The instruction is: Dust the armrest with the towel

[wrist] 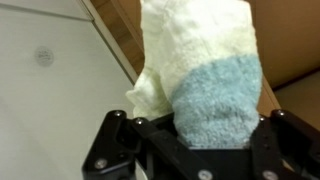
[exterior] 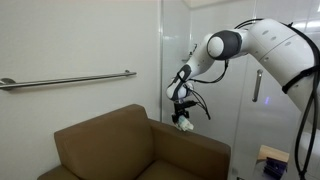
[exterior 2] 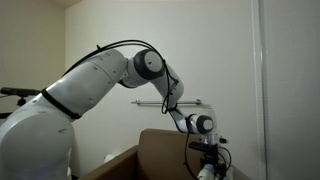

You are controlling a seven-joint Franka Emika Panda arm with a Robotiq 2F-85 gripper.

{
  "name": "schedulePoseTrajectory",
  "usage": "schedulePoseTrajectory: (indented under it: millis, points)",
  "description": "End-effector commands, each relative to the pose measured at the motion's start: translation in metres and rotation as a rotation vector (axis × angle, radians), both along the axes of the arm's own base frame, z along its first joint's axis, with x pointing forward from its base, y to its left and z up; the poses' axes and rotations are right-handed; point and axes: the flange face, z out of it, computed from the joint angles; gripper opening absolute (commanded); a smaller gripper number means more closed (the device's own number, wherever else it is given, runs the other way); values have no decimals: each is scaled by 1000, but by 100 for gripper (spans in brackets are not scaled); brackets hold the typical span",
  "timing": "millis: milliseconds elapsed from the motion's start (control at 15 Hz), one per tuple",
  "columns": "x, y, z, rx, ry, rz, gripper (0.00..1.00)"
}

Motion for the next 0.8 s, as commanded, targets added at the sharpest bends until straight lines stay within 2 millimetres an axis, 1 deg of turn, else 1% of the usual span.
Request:
schedulePoseTrajectory:
  millis: [0, 133, 267, 333, 467, 533, 600, 667, 733]
  points:
    - [-3, -13, -42, 96, 12, 21, 8]
    - [-10, -13, -74, 163, 33, 38, 8]
    - [-12, -15, -91, 201, 50, 61, 8]
    - [-12, -16, -90, 215, 64, 73, 8]
    - [-23, -11, -84, 265, 85, 121, 7]
    - [-34, -3, -79, 281, 81, 157, 5]
    - [-41, 3, -76, 282, 80, 190, 6]
    - [-52, 12, -72, 279, 91, 221, 4]
    - [-57, 16, -69, 267, 100, 231, 6]
